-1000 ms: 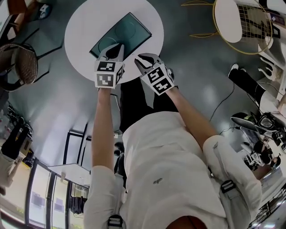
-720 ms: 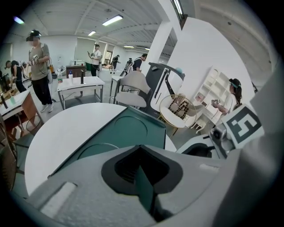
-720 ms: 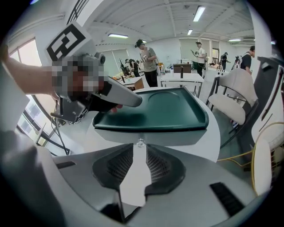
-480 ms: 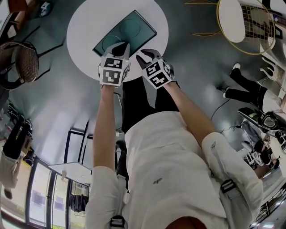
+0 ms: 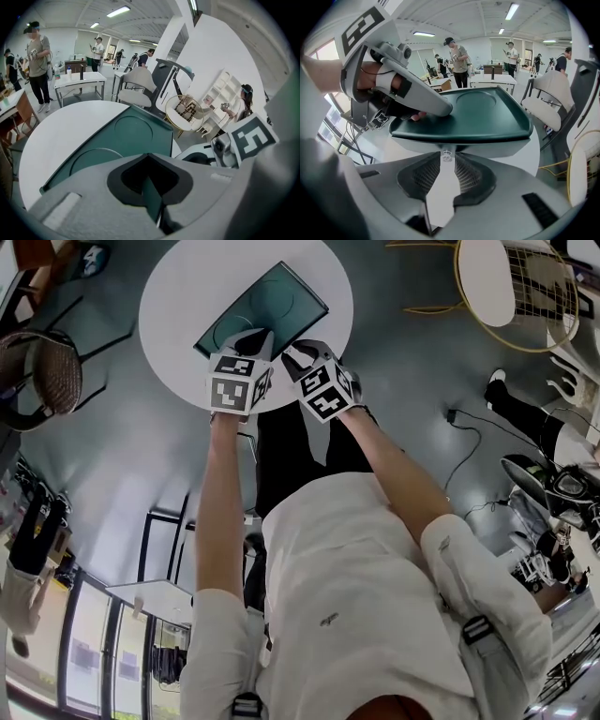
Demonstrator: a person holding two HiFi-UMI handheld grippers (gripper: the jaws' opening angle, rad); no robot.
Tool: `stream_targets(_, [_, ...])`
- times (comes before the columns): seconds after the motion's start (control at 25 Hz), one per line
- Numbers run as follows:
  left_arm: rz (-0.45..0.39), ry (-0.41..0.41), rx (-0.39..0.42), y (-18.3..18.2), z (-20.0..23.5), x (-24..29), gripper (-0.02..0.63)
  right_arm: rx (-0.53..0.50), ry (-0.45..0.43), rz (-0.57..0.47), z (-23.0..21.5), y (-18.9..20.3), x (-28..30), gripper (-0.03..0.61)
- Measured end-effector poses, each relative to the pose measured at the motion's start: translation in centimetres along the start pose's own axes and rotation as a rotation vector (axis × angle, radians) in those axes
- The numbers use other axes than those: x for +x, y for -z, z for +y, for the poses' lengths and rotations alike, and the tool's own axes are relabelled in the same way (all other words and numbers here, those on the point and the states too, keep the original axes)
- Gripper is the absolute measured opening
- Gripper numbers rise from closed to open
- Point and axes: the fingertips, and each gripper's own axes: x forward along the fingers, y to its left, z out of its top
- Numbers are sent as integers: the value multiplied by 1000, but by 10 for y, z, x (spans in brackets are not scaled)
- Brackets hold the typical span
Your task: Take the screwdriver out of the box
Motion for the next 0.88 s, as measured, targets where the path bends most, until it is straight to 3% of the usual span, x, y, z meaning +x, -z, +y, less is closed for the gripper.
stream_targets(0.88, [1,-10,-9,4,3,0,9,-51,-10,42,9,21,-5,75])
